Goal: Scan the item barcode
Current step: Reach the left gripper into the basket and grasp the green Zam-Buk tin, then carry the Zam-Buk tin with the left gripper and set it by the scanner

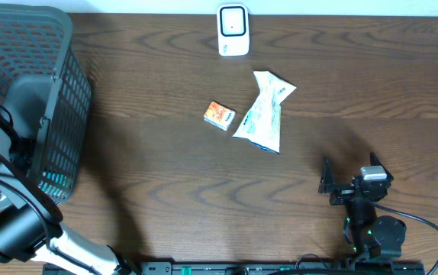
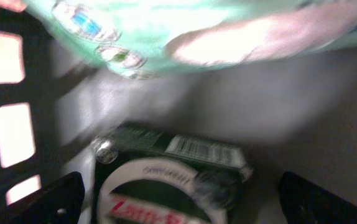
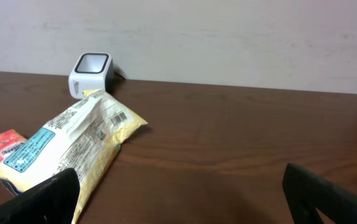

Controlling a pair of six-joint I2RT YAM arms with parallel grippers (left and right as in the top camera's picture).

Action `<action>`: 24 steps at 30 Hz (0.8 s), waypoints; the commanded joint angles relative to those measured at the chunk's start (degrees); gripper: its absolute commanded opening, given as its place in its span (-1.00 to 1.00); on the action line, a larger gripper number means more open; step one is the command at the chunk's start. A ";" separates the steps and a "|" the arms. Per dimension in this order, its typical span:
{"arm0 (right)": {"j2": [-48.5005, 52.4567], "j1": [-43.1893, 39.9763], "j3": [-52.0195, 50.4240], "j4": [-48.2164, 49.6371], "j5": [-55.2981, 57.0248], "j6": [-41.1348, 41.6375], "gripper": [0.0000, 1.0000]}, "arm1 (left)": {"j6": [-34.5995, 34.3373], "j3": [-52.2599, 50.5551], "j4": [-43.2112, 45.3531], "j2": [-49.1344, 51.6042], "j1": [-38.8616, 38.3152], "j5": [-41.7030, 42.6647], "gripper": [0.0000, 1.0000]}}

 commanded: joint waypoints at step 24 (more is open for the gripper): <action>-0.35 -0.35 -0.09 -0.24 -0.33 0.59 0.99 | 10.86 -3.02 7.50 -9.14 0.28 14.29 0.36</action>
